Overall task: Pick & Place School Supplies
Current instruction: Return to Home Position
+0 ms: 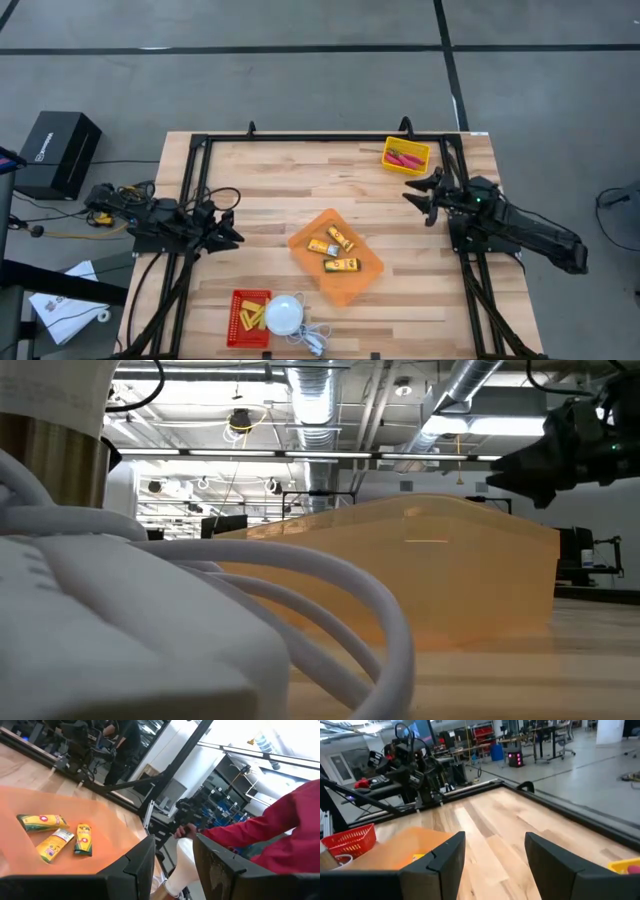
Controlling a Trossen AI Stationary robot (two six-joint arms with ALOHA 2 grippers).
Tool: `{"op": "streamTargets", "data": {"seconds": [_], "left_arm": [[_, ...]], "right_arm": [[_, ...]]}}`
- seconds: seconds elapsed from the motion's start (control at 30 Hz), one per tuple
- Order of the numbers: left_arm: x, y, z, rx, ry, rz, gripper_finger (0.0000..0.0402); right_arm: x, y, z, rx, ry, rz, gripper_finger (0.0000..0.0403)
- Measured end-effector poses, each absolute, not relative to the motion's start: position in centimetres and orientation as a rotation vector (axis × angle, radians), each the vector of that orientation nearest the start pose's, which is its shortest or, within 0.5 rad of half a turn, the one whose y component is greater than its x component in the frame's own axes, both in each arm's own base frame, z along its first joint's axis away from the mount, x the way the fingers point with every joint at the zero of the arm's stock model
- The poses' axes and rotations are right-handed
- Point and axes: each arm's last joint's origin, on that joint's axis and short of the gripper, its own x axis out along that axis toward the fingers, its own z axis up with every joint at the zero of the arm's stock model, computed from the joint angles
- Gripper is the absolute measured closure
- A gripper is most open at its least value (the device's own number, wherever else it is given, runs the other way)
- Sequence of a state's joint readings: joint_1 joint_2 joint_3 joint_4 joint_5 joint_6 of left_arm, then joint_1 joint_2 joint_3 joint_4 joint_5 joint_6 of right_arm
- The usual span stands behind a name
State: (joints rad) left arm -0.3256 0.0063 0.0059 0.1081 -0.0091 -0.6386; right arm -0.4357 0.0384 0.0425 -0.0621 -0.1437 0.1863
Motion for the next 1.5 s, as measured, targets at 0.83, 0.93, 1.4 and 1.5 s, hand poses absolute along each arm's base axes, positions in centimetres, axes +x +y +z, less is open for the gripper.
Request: {"op": "streamTargets", "data": {"seconds": [0.83,0.93,1.4,1.5], "left_arm": [[9.8,-3.2,16.2,-0.595,0.131,-0.269,0.0271],[9.9,-3.2,16.0,-0.591,0.151,-0.257,0.0271],[9.9,-3.1,16.1,-0.593,0.140,-0.252,0.0271],[9.8,-3.1,16.1,-0.593,0.139,-0.249,0.0271]], "right_arm": [[9.1,-3.8,16.7,0.246,0.052,-0.303,0.0206],[9.4,-3.9,16.3,0.221,0.095,-0.311,0.0205],[9.9,-4.1,15.5,0.271,0.188,-0.322,0.0209],[9.9,-4.1,15.5,0.271,0.187,-0.322,0.0207]]}}
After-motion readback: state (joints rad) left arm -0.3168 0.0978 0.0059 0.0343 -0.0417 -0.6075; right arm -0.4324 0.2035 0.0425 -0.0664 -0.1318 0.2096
